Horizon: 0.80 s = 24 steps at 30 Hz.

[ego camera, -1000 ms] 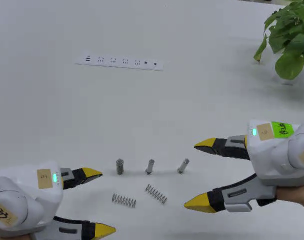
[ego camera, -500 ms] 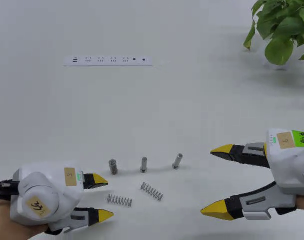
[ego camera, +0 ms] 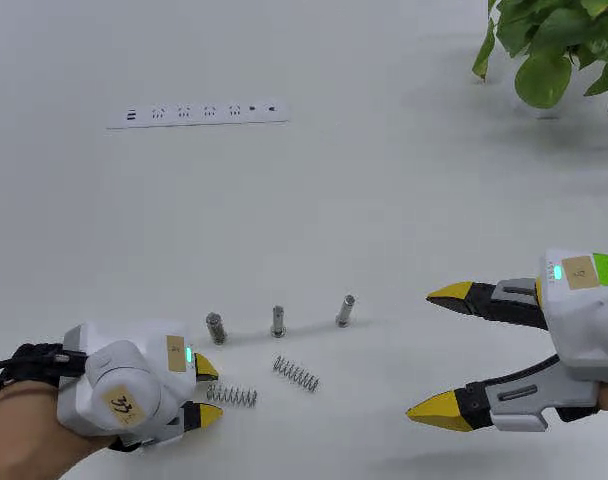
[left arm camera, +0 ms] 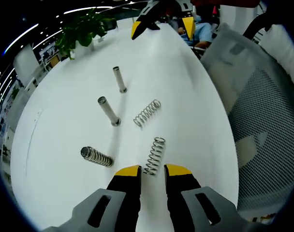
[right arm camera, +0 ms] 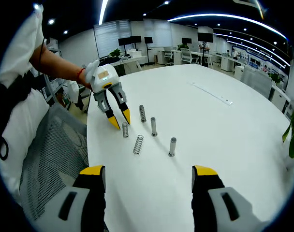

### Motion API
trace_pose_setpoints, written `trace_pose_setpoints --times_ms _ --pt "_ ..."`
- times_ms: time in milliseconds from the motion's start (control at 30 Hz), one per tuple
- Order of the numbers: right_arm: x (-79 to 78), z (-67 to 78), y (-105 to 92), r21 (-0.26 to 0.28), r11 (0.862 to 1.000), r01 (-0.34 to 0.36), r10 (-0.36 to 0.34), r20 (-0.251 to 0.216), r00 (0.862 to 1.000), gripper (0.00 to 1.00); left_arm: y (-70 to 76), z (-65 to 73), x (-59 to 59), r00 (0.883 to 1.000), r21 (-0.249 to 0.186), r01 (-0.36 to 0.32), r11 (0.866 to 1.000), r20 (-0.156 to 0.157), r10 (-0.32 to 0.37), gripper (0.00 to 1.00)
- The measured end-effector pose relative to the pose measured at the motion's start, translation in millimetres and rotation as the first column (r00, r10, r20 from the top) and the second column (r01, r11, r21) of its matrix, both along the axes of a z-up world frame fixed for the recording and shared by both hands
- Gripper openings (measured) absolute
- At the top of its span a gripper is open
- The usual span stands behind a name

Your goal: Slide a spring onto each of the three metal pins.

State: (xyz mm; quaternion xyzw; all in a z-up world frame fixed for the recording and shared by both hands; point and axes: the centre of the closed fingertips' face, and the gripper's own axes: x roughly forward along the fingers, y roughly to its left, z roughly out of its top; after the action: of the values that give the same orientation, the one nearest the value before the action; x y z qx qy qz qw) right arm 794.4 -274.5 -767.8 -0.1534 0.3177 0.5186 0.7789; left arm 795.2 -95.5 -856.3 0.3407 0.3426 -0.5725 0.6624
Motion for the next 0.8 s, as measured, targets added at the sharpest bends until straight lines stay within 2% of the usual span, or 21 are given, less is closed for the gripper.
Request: trace_pose_setpoints --times_ms 200,400,567,800 --pt "0.7 -0.2 -1.7 0.002 1.0 0.009 -0.009 0.001 1.0 0.73 2.7 -3.3 -0.3 1.0 0.021 0.004 1.0 -0.007 -0.004 0.16" --pt "-0.3 -1.2 -0.8 0.002 1.0 0.008 -0.008 -0.004 1.0 0.73 3.6 -5.1 0.2 1.0 0.016 -0.001 1.0 -0.009 0.001 0.14" --pt "-1.5 -1.4 0.8 0.003 1.0 0.006 -0.006 -0.005 1.0 0.73 4.8 -5.6 0.4 1.0 0.021 0.006 1.0 0.004 -0.006 0.12" --pt "-2.6 -2.0 2.7 0.006 1.0 0.005 -0.005 -0.007 1.0 0.73 5.5 -6.5 0.9 1.0 0.02 -0.001 1.0 0.006 0.001 0.12"
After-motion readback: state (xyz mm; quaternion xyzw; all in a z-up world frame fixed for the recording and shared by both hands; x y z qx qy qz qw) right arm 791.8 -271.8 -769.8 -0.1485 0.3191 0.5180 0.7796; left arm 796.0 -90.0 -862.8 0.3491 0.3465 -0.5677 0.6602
